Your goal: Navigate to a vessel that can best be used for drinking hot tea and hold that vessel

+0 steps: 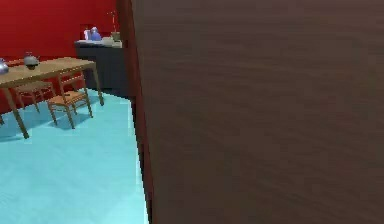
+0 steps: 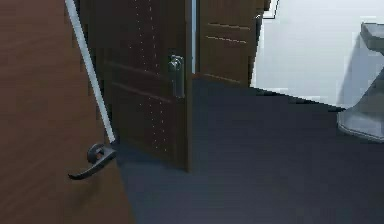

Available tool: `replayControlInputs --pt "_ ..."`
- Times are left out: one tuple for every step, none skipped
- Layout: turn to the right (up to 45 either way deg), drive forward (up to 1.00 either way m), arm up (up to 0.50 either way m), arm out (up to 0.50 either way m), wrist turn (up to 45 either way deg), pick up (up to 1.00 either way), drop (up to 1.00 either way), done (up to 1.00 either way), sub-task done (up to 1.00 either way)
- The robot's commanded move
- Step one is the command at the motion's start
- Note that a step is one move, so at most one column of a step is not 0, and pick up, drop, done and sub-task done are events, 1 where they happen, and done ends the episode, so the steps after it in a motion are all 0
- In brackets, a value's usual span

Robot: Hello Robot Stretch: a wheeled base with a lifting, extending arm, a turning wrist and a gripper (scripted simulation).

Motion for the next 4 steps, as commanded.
replayControlInputs --pt "-45.0 0.00 0.00 0.00 0.0 0.00 0.00 0.00 0.00" --pt "-45.0 0.00 0.00 0.00 0.0 0.00 0.00 0.00 0.00" --pt "-36.0 0.00 0.00 0.00 0.0 0.00 0.00 0.00 0.00" --pt "0.0 0.15 0.00 0.00 0.0 0.00 0.00 0.00 0.00"
